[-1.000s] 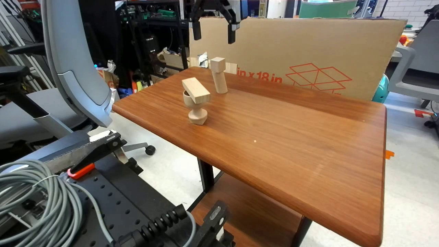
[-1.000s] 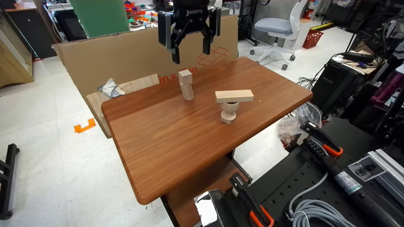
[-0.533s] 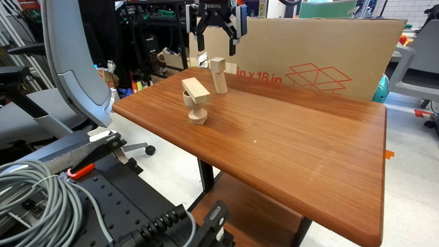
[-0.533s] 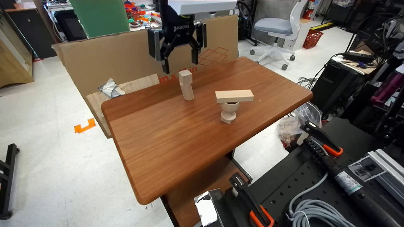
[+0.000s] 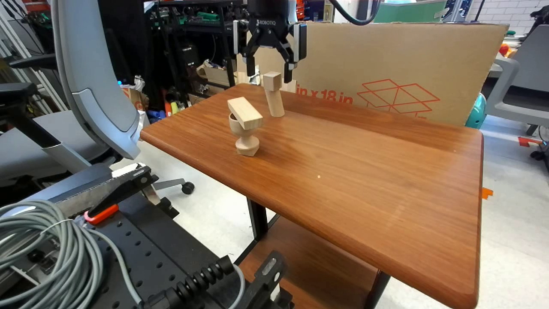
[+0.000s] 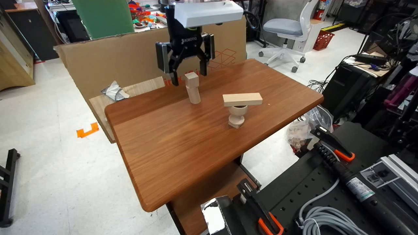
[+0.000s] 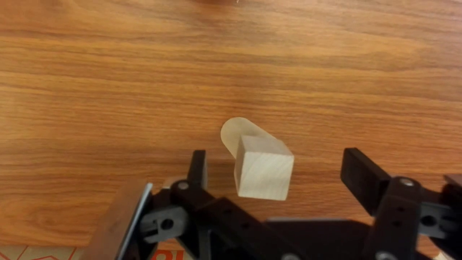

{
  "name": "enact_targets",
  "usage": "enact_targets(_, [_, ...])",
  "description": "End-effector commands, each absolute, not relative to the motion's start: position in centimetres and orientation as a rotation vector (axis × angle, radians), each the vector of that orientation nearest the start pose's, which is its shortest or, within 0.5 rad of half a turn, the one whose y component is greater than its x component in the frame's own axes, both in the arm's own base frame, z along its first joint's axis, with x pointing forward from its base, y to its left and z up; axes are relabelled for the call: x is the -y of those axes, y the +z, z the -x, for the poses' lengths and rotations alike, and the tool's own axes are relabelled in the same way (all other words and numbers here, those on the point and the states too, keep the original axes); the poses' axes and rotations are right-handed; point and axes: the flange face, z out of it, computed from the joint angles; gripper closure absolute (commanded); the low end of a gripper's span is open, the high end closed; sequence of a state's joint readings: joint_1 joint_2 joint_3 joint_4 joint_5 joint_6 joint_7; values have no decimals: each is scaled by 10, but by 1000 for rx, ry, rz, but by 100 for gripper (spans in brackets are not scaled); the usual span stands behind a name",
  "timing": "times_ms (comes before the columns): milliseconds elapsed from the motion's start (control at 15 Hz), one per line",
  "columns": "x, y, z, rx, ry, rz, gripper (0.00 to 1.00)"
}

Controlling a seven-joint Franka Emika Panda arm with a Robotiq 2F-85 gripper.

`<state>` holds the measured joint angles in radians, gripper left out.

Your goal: Pick up the wooden cube from the wooden cylindrical block and put it on the table.

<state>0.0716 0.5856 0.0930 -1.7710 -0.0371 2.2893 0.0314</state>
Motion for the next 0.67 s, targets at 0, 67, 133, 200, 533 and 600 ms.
enact_targets(0, [-107,227,-652,206,142,3120,32])
enact_targets(67, [-108,227,-652,207,145,3123,34])
enact_targets(133, [-109,227,-653,211,146,3127,41])
enact_targets(200, [-110,228,-654,212,148,3127,51])
enact_targets(533, [-113,233,-656,177,153,3146,88])
enact_targets(600, [-112,236,-655,155,153,3145,92])
